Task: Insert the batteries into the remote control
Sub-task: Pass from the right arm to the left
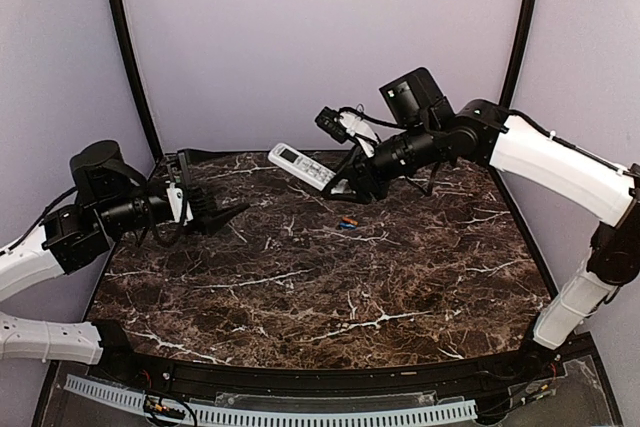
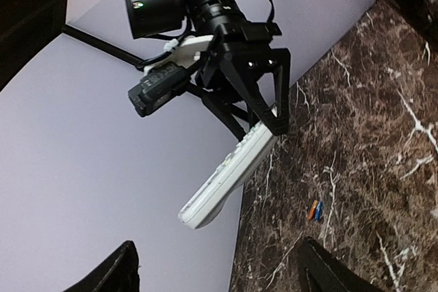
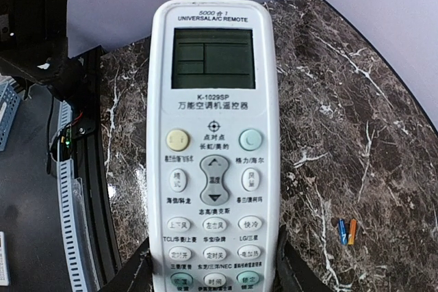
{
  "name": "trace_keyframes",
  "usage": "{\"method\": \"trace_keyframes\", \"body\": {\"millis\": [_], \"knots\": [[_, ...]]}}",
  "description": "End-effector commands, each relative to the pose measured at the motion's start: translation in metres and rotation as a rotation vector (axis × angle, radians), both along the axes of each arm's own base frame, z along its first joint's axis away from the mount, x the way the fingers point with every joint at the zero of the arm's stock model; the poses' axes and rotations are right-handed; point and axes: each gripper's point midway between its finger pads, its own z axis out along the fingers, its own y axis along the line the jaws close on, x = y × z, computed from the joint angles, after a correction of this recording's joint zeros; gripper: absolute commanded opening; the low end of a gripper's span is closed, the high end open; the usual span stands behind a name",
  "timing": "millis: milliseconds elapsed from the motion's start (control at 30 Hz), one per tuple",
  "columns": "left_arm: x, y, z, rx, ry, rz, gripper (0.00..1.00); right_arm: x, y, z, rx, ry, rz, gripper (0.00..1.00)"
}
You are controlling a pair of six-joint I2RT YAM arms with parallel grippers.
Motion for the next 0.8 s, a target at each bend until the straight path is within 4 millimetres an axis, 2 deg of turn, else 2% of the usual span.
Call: {"method": "trace_keyframes", "body": {"millis": [0, 167, 333, 533, 667, 767], "knots": [[0.021, -0.002, -0.034, 0.306, -0.263, 0.114, 0.75, -0.013, -0.012, -0.016, -0.075, 0.018, 0.002, 0.32], [0.03, -0.008, -0.038, 0.369, -0.301, 0.126, 0.7, -0.028, -0.005, -0.023, -0.076, 0.036, 0.055, 0.31], [0.029, -0.015, -0.058, 0.427, -0.253, 0.075, 0.72, -0.044, 0.009, -0.029, -0.102, 0.034, 0.128, 0.3], [0.027, -0.02, -0.055, 0.406, -0.23, 0.057, 0.7, -0.053, 0.021, -0.03, -0.11, 0.032, 0.176, 0.29], [0.02, -0.026, -0.063, 0.421, -0.211, 0.018, 0.62, -0.055, 0.027, -0.03, -0.103, 0.029, 0.193, 0.29], [0.011, -0.032, -0.069, 0.423, -0.181, -0.016, 0.52, -0.056, 0.031, -0.028, -0.093, 0.031, 0.208, 0.29]]}}
